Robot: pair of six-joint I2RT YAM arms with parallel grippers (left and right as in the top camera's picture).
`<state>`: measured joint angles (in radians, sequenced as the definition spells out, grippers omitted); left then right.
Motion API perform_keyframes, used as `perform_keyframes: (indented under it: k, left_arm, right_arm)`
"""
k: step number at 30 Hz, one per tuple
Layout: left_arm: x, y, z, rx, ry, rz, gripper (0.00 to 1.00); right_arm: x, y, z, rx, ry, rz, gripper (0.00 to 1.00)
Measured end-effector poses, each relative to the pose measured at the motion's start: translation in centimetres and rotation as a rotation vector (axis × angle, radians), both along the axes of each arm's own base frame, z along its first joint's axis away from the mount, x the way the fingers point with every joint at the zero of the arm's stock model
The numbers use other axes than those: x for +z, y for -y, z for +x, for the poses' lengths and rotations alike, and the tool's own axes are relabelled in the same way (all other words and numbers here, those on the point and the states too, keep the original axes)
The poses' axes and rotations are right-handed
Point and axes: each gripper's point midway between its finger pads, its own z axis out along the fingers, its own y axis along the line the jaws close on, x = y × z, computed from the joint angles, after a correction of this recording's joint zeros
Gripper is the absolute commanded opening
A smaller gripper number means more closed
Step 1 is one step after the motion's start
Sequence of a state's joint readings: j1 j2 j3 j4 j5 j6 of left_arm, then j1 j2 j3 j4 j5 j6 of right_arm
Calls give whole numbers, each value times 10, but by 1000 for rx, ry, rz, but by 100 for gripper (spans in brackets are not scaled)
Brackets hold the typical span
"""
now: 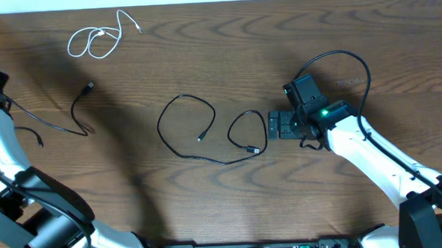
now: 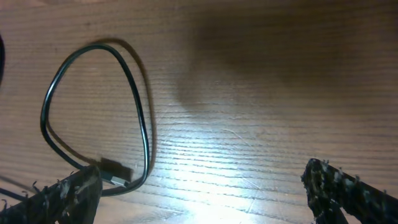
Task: Untangle cables
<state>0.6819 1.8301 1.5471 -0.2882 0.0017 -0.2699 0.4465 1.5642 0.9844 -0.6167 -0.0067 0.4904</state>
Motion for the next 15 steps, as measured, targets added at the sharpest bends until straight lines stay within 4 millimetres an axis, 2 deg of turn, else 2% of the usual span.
perform_keyframes:
  k: [2,5,6,8,10,11,15]
  left_arm:
    - [-15,0,-1,-39,-66,15,28]
    - [-40,-2,-9,-61,-187,28,28]
    - [-47,-4,-13,-60,-225,36,31]
    - [-58,-8,-20,-58,-297,53,48]
    - [-64,-10,-26,-55,-344,65,66]
    - [-65,-11,-28,-56,-359,73,70]
    - [-65,-13,-32,-55,-386,89,82]
  right_arm:
    - [0,0,0,-1,1,-2,99]
    - [0,1,0,-1,1,-3,99]
    - [0,1,0,-1,1,-3,99]
    - [0,1,0,-2,2,-4,99]
    - [0,1,0,-1,2,-3,99]
    - [0,1,0,-2,2,-3,99]
    - [0,1,0,-1,2,-3,99]
